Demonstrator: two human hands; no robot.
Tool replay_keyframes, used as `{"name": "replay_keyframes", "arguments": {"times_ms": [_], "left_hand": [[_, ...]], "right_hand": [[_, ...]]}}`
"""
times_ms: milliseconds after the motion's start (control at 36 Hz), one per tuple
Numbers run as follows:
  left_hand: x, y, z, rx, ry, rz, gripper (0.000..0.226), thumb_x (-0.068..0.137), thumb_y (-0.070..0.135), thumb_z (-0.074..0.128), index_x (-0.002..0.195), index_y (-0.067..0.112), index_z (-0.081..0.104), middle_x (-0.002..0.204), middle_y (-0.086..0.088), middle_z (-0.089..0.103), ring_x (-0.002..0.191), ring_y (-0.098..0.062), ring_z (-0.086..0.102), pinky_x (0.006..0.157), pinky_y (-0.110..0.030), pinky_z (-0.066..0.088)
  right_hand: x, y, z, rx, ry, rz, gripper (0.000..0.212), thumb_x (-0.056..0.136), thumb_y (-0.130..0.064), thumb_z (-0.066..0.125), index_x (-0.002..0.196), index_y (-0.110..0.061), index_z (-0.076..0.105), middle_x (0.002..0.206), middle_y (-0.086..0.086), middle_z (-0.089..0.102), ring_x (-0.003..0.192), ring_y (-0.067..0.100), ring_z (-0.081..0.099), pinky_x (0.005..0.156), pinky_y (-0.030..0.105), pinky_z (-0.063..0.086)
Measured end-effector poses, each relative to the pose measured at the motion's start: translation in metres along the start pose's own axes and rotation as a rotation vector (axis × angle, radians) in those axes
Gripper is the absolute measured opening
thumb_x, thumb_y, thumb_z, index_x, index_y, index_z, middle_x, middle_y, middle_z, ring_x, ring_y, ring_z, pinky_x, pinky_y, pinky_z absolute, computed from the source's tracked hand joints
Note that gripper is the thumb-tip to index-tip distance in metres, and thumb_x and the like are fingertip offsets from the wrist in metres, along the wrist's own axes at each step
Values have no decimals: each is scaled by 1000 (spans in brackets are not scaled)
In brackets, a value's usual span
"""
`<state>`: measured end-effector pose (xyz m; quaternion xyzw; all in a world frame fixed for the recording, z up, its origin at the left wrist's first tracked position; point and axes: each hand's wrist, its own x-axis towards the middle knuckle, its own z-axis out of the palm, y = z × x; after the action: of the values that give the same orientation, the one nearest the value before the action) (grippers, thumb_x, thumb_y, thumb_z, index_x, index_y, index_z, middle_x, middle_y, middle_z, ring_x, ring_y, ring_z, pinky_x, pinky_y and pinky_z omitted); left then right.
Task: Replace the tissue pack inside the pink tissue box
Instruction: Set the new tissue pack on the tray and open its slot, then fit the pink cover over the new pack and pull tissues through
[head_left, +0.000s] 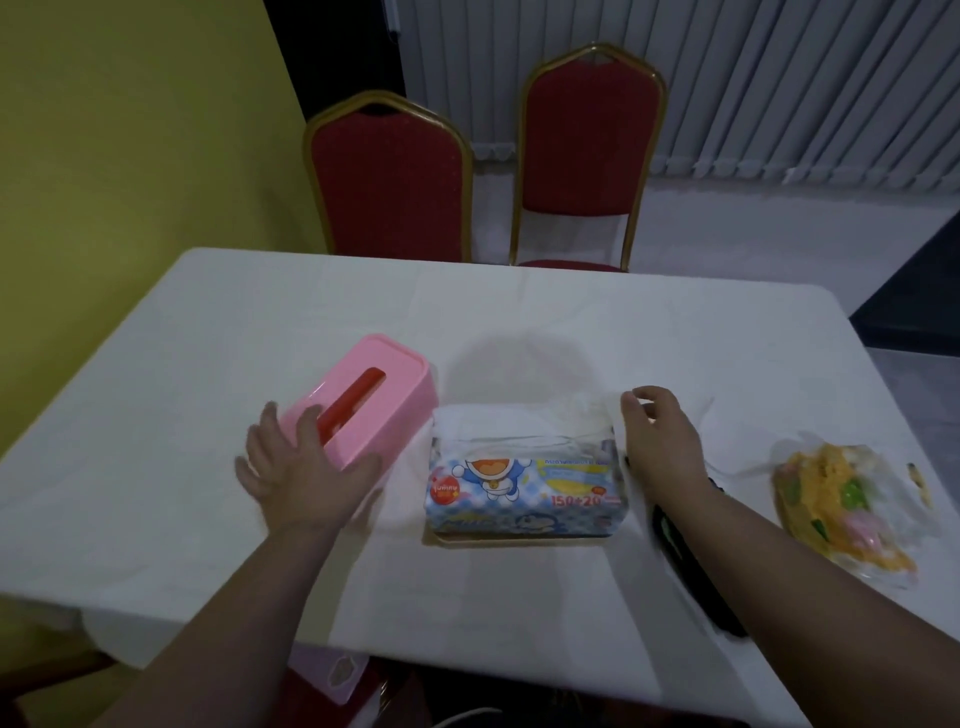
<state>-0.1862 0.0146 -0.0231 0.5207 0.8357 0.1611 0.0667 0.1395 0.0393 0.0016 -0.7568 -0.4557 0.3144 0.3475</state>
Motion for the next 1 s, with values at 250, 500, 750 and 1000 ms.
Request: {"name": "replay_keyframes", "arguments": {"times_ms": [250, 500, 750, 1000], "left_hand": [[25, -7, -18, -198, -272, -211, 112, 59, 33, 85, 147, 27, 15, 153, -16, 2, 139, -43, 11, 111, -54, 25], [48, -2, -47, -410, -224, -77, 105, 49, 32, 89, 139, 23, 36, 134, -10, 37, 117, -32, 47, 97, -45, 46], [70, 90, -102, -545, -478, 337, 88, 49, 23, 79, 132, 23, 50, 117, 3, 54, 91, -10, 59, 64, -20, 45], [71, 127, -85, -541, -628, 433, 110, 49, 29, 89, 142, 38, 31, 141, 3, 38, 121, -21, 47, 100, -36, 44]], "right_hand": [[3, 3, 0, 52, 62, -38, 27, 95, -29, 45, 115, -15, 56, 101, -5, 53, 90, 16, 49, 77, 25, 32], [7, -6, -6, 56, 124, -117, 28, 91, -29, 54, 116, -18, 57, 111, -2, 59, 88, 17, 56, 75, 26, 36], [24, -83, -25, 261, -244, -237, 48, 92, -46, 49, 136, -30, 41, 139, -2, 43, 123, 17, 43, 100, 37, 38], [32, -91, -29, 394, -489, -58, 52, 89, -62, 38, 132, -34, 45, 138, 1, 50, 120, 21, 50, 100, 40, 39]]}}
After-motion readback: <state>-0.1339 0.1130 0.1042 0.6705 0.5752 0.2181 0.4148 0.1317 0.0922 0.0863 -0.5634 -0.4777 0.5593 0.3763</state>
